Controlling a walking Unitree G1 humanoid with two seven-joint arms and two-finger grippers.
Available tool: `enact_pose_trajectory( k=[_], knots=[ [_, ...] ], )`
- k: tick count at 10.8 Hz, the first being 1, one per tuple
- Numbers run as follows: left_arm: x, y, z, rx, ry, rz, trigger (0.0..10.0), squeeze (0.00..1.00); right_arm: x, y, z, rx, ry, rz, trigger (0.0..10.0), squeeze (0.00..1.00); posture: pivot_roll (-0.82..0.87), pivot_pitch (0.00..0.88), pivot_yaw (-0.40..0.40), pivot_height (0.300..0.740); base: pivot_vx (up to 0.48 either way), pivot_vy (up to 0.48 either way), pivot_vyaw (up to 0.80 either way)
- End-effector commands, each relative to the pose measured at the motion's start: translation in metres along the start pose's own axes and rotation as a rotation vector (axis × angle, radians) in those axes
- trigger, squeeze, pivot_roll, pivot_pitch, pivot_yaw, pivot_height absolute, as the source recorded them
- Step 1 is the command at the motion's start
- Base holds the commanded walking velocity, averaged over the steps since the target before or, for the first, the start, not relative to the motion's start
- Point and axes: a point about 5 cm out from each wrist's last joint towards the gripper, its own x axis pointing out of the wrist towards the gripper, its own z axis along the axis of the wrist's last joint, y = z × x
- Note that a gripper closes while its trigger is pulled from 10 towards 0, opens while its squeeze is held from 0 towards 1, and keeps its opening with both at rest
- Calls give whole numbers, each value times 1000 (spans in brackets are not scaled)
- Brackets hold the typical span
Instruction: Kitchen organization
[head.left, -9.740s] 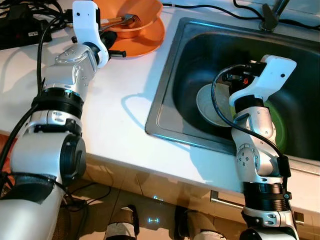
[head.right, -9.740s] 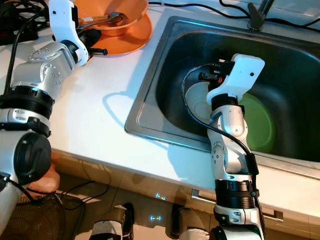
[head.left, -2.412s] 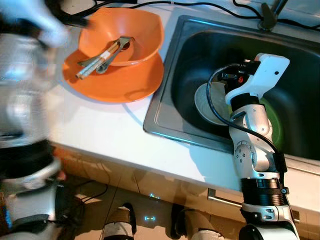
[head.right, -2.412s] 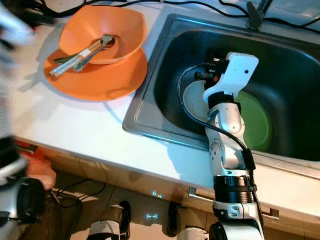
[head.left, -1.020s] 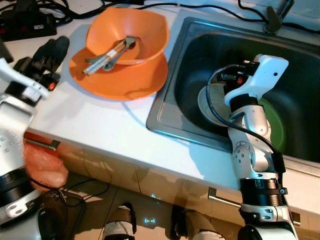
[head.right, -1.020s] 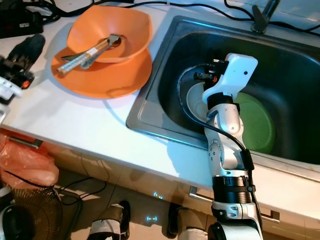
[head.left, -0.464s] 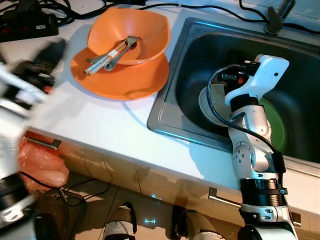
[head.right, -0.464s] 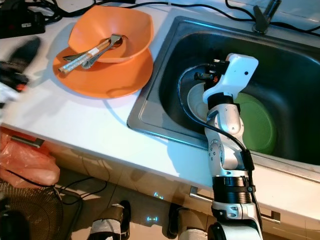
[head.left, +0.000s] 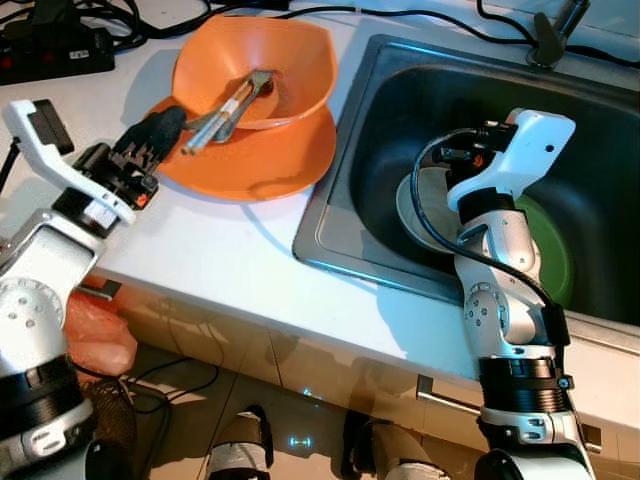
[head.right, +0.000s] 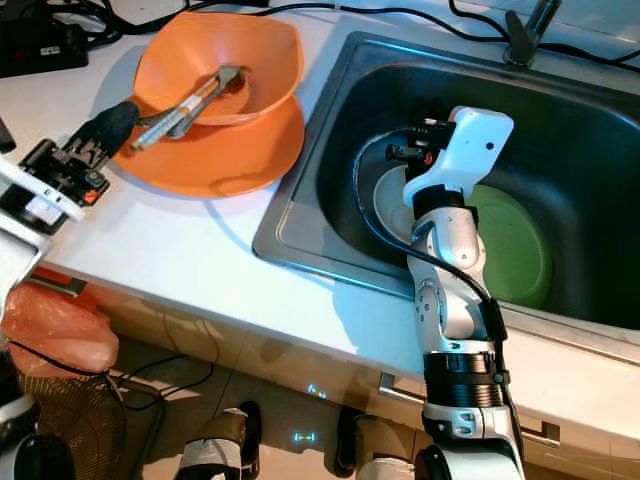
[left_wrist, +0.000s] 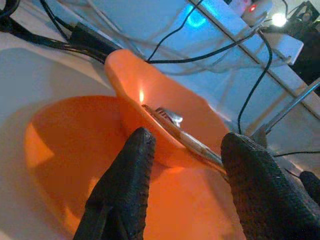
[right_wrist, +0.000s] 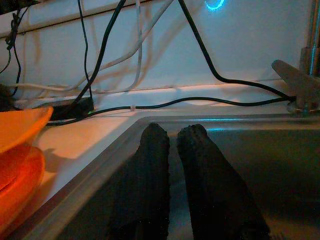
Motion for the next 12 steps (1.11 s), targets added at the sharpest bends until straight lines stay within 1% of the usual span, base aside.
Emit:
enact_pose_trajectory(
  k=[1,2,3,4,6,9,10,11,12],
  knots=[
    [-5,-7,3,-6,-2,-43,10000,0,-6,-4,-6,-1,19,-17,10000,0,158,255,4,740,0,0,0],
    [-8,-10,5,1,-13,-60,10000,0,-6,-3,-6,2,18,-14,10000,0,160,255,3,740,0,0,0],
    [-10,-15,11,-9,-50,-102,10000,0,-6,-2,-7,6,20,-10,10000,0,163,253,1,740,0,0,0],
    [-11,-20,10,-26,-51,-136,10000,0,-6,-2,-7,8,20,-8,10000,0,162,253,1,740,0,0,0],
    [-11,-27,0,-61,-30,-172,10000,0,-5,-2,-7,7,21,-8,10000,0,160,254,-1,740,0,0,0],
    [-12,-28,-12,-94,3,-154,10000,0,-6,-2,-6,5,18,-11,10000,0,156,254,-1,740,0,0,0],
    [-12,-29,-12,-92,1,-148,10000,0,-6,-2,-6,4,18,-11,10000,0,156,256,-1,740,0,0,0],
    [-14,-30,-8,-64,-7,-142,10000,0,-6,-2,-6,5,18,-9,10000,0,158,258,-3,740,0,0,0],
    [-15,-30,-2,-58,-35,-137,10000,0,-6,-2,-6,6,18,-10,10000,0,160,262,-4,740,0,0,0]
  ],
)
